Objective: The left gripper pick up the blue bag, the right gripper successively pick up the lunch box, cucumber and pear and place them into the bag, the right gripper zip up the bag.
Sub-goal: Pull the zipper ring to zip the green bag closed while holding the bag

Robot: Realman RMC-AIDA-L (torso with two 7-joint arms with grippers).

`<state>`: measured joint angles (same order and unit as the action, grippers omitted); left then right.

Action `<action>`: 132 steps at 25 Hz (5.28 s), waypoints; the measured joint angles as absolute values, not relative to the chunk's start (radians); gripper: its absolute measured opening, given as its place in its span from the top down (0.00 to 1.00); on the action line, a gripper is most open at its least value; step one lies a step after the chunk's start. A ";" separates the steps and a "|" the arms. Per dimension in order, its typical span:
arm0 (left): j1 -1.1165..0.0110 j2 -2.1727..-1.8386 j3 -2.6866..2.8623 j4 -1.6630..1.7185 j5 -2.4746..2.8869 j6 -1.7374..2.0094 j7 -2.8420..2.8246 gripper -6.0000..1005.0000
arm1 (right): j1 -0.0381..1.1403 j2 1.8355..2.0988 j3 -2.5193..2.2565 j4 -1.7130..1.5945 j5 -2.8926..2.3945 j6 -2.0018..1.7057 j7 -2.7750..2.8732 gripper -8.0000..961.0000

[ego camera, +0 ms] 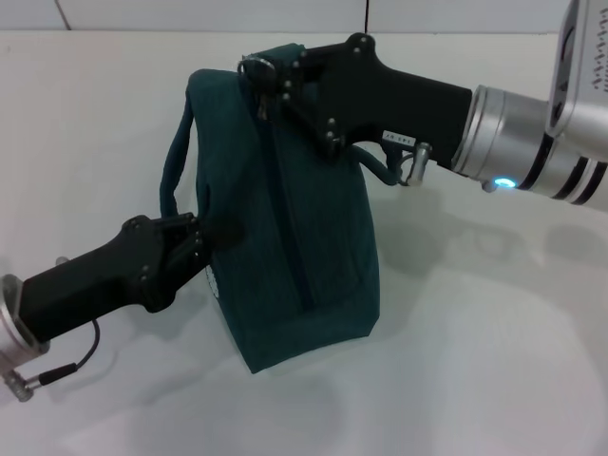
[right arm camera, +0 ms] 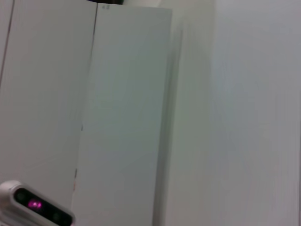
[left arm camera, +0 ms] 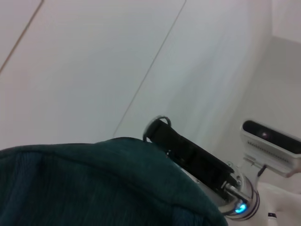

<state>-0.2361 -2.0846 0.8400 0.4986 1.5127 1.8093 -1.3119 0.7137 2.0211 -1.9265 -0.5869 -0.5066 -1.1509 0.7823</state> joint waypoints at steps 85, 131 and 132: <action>-0.489 -2.082 1.072 1.849 2.163 1.742 -2.685 0.12 | 0.616 2.020 -1.773 -0.529 -0.512 -1.108 0.739 0.90; -0.354 -2.088 1.385 1.814 2.369 1.489 -2.631 0.57 | 0.595 2.020 -1.773 -0.529 -0.515 -1.135 0.742 0.88; -0.354 -2.088 1.387 1.814 2.369 1.489 -2.631 0.62 | 0.595 2.020 -1.773 -0.529 -0.515 -1.135 0.742 0.88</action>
